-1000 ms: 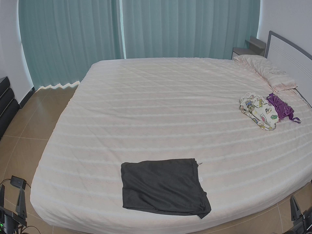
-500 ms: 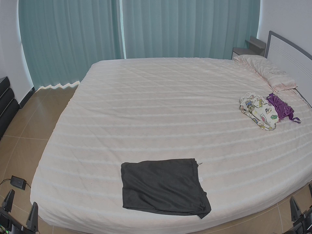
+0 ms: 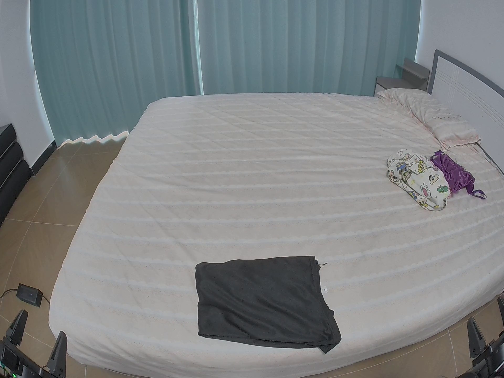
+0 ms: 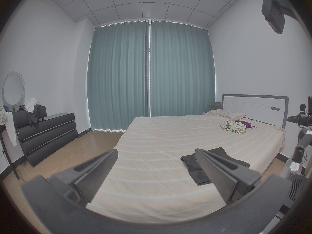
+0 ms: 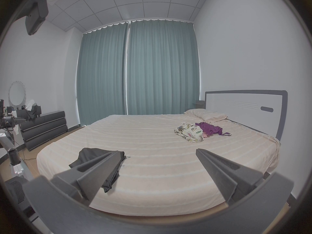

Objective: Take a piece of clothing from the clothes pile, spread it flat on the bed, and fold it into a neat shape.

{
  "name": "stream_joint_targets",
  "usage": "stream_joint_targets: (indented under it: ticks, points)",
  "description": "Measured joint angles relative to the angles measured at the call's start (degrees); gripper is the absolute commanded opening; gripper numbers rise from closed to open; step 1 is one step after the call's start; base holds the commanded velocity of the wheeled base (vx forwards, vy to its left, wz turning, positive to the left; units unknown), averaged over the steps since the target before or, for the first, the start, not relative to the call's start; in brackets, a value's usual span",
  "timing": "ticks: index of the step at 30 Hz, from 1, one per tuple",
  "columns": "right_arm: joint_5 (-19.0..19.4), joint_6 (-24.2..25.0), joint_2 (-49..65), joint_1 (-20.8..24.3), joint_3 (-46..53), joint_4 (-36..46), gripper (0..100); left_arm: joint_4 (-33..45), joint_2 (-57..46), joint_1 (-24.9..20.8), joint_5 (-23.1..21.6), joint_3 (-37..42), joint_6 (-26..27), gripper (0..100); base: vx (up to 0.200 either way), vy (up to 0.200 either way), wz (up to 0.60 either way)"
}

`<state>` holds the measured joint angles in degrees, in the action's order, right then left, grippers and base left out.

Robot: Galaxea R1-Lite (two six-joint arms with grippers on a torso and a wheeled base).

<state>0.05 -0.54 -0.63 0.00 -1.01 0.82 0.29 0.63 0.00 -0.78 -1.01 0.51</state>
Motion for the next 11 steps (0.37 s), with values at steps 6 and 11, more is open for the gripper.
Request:
stream_joint_targets:
  ticks: [6,11]
  points:
    - [0.1,0.0,0.0,0.0,0.0,0.0,100,0.0,0.0,0.0,0.0,0.0,0.0,100,0.000,0.000,0.00]
    - [0.0,0.2,0.0,0.0,0.0,0.0,100,0.0,0.0,0.0,0.0,0.0,0.0,100,0.000,0.000,0.00]
